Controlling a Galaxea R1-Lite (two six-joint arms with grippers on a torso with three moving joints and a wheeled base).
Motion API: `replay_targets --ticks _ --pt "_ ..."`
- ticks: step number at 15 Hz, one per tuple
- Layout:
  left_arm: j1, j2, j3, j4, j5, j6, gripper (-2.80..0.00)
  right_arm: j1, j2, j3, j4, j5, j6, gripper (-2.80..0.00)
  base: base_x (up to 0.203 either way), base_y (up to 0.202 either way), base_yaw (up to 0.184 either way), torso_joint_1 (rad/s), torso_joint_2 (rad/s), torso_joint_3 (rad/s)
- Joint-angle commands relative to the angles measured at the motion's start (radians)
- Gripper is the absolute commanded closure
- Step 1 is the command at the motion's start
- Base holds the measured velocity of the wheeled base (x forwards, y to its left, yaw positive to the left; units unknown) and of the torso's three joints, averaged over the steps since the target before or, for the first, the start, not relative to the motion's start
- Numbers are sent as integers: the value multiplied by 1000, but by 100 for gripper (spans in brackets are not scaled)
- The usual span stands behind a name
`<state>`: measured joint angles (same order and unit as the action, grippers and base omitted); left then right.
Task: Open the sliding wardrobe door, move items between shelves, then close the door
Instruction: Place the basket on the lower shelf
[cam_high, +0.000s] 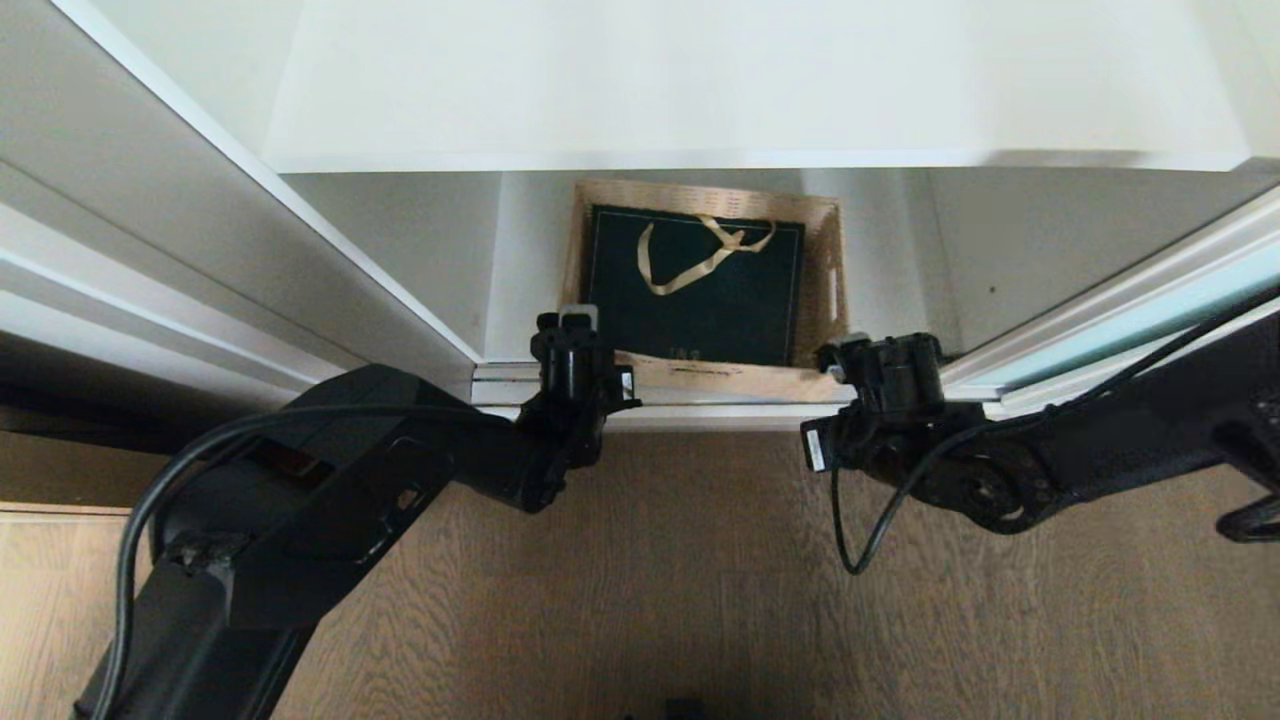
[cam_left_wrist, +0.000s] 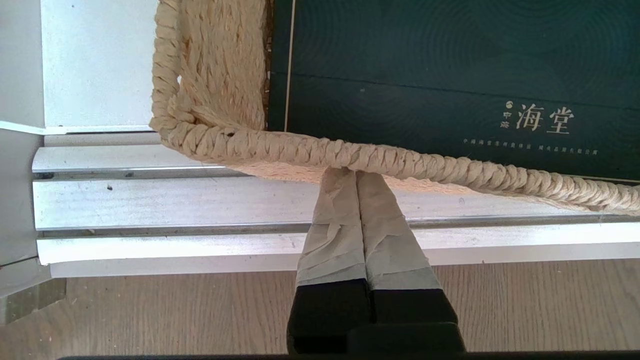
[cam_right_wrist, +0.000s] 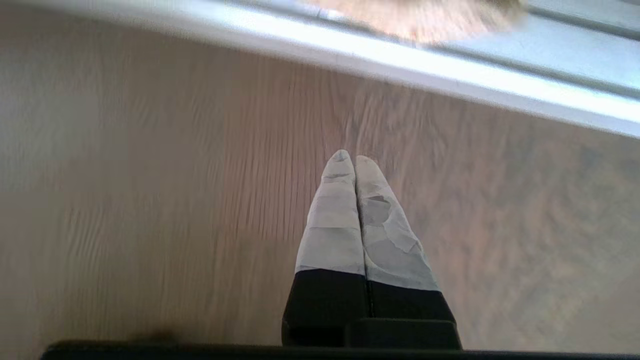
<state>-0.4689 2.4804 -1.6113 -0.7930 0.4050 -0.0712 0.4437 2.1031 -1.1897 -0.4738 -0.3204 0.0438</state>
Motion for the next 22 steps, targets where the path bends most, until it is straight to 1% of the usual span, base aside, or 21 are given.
replay_targets --ticks 1,4,8,12,15,18,20,21,22 --pt "0 5 5 -5 3 -1 0 -15 137 -98 -2 -5 5 0 0 0 0 0 0 0" --pt "0 3 11 -3 3 -2 0 -52 230 -247 -2 -38 9 0 0 0 0 0 0 0" --pt "0 7 3 0 3 -1 0 -81 319 -431 3 -62 -4 0 0 0 0 0 0 0" --pt "15 16 -4 14 3 0 0 -116 421 -634 9 -112 -57 0 0 0 0 0 0 0" --pt "30 20 -10 15 0 5 0 -121 426 -639 7 -123 -60 0 0 0 0 0 0 0" --pt "67 29 -47 27 -12 8 0 -118 396 -610 4 -123 -55 0 0 0 0 0 0 0" --pt "73 23 -62 34 -12 8 0 -112 338 -508 1 -122 -54 0 0 0 0 0 0 0" --pt "73 28 -73 34 -12 8 0 -108 315 -477 -2 -121 -53 0 0 0 0 0 0 0" --pt "73 26 -76 34 -11 8 0 -108 314 -476 -5 -121 -50 0 0 0 0 0 0 0"
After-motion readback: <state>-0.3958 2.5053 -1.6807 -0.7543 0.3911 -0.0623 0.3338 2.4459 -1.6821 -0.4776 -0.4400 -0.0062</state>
